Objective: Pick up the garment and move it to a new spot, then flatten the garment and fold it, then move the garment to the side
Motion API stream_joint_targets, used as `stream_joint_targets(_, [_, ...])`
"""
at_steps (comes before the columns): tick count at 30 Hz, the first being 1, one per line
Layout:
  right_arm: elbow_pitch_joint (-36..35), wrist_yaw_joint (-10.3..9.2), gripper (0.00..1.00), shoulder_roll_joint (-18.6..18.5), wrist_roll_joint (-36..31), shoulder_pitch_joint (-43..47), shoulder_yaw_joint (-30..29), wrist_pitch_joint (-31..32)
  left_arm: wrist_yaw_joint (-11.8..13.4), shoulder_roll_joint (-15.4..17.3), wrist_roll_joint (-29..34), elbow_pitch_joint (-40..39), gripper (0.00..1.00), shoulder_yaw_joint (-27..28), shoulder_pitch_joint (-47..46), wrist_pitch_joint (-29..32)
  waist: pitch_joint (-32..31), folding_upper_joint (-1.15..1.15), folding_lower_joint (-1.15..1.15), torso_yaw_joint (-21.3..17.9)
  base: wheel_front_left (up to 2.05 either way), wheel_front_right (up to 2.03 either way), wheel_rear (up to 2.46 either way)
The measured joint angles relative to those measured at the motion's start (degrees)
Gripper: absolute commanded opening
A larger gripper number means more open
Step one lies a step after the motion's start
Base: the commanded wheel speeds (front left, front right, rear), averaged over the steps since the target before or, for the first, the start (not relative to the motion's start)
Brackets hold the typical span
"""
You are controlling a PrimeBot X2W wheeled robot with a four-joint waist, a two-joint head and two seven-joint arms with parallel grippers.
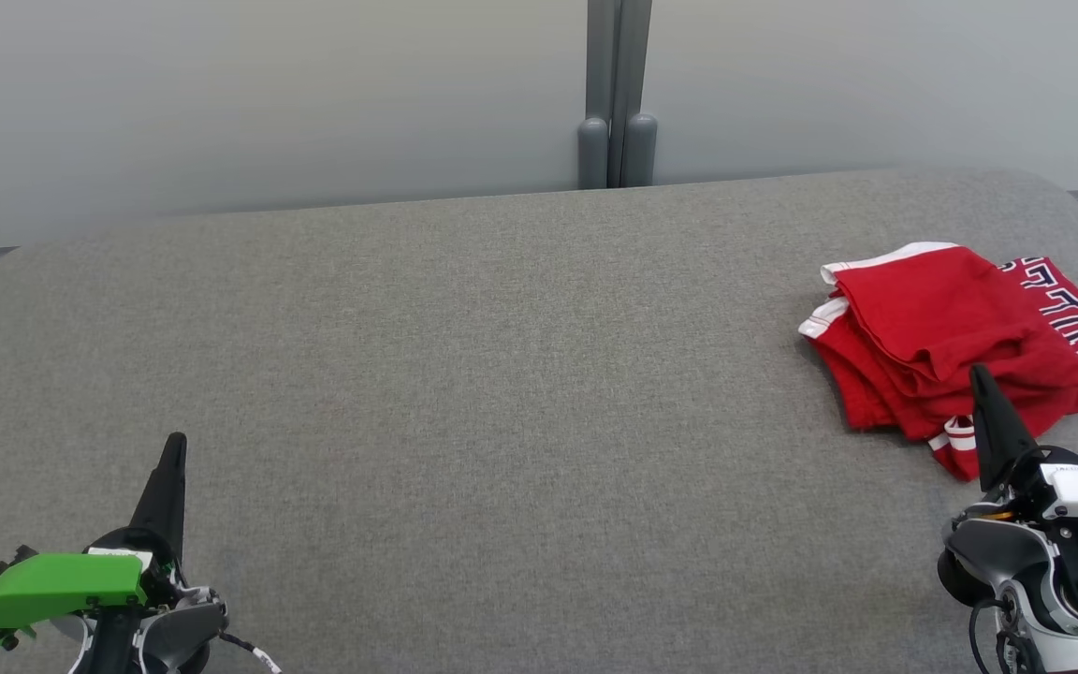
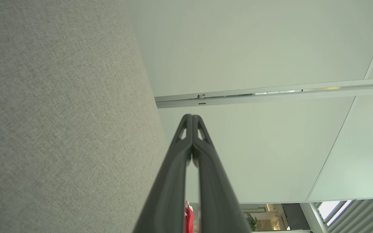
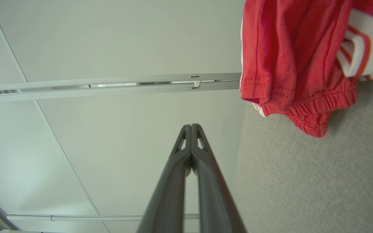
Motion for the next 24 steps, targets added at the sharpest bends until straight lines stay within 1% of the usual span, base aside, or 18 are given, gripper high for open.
stream_joint_targets(24, [-1.03, -0.13, 0.0, 0.01, 0.02, 0.0, 0.23, -0.08, 0.0, -0.04, -0.01, 0.0, 0.0, 0.0, -0.01, 0.0, 0.03, 0.0, 0.0, 0.01, 0.0, 0.0, 0.0])
